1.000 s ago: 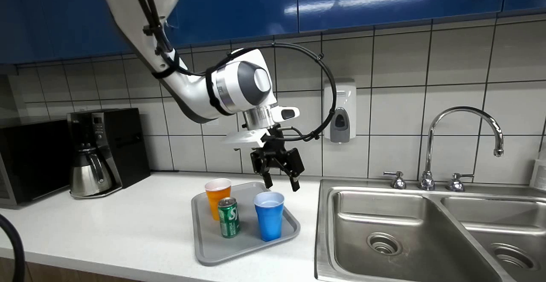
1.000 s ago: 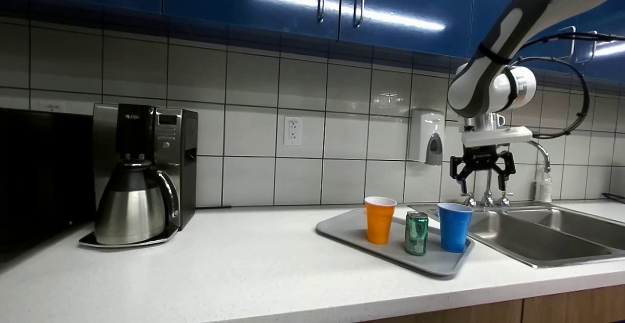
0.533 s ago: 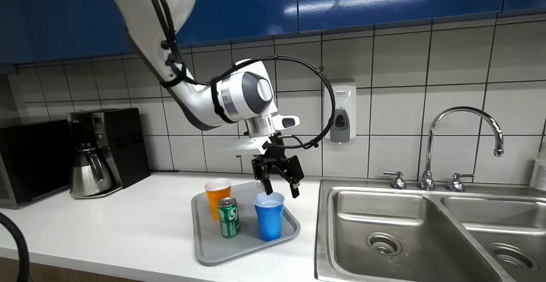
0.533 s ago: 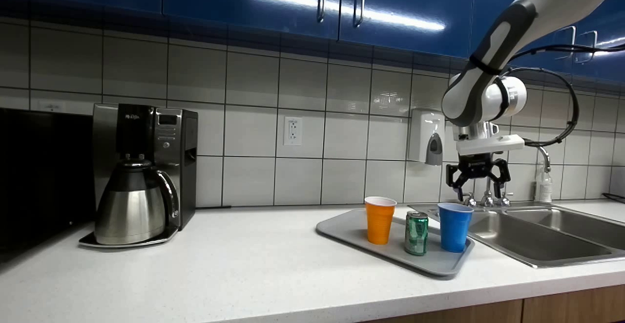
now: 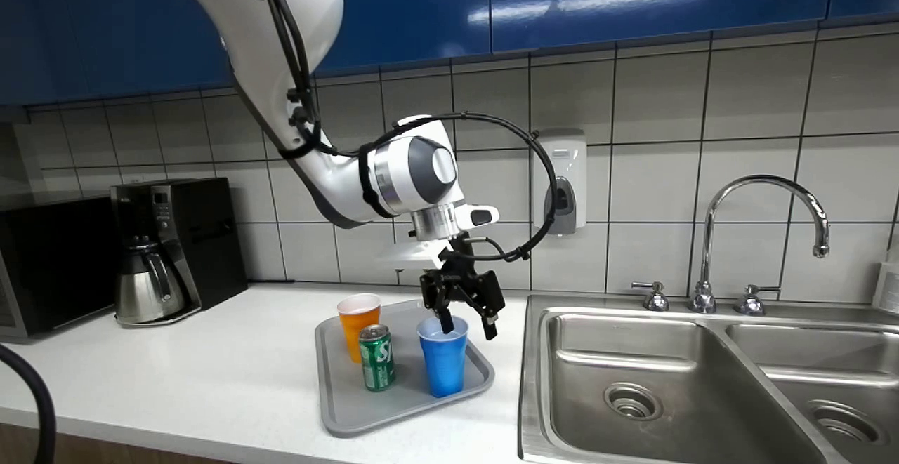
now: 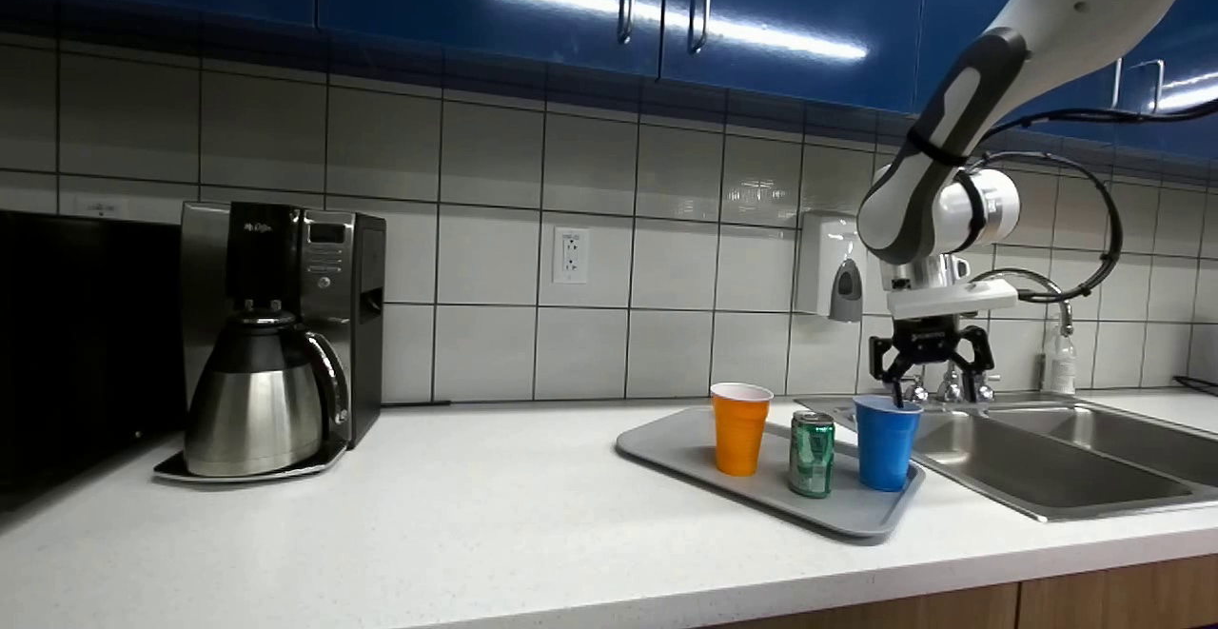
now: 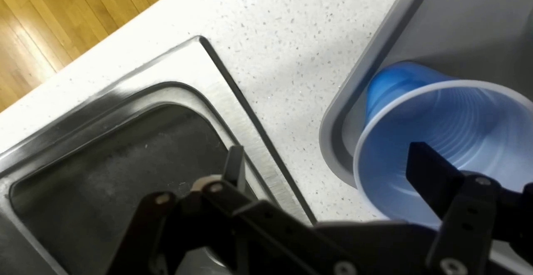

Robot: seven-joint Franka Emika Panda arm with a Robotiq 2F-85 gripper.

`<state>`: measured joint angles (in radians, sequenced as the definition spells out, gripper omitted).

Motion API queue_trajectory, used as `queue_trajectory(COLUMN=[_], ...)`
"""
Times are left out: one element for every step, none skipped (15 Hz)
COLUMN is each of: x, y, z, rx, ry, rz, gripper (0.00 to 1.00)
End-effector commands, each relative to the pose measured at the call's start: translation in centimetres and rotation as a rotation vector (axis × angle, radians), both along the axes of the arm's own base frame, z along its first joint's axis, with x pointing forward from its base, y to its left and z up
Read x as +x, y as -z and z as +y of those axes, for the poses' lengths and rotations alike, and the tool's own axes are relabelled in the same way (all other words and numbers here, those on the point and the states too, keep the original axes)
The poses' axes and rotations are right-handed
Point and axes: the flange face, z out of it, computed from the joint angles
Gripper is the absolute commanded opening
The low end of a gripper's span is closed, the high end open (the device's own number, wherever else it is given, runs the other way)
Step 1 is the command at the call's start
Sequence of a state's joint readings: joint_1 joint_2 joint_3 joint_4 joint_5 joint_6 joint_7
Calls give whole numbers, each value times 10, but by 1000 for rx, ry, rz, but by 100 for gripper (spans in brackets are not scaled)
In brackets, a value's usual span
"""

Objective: Remove the blue and orange cups from the tray

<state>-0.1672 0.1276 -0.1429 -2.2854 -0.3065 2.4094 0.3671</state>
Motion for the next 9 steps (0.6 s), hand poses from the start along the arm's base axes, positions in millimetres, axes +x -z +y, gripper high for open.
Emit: queue_trajectory(x=[9,9,10,11,12,13,13,14,15], y=[7,10,12,14,16,18,19,20,20], z=[-3,-3,-3,-3,-3,-3,-3,-4,-5], rx=[21,30,40,50,59,67,74,79,85], ry=[30,37,45,54,63,72,80,90,95], rz=[-15,-19,-24,-30,-34,-38,-42,-48,-54], gripper=[100,100,100,100,100,100,100,93,74])
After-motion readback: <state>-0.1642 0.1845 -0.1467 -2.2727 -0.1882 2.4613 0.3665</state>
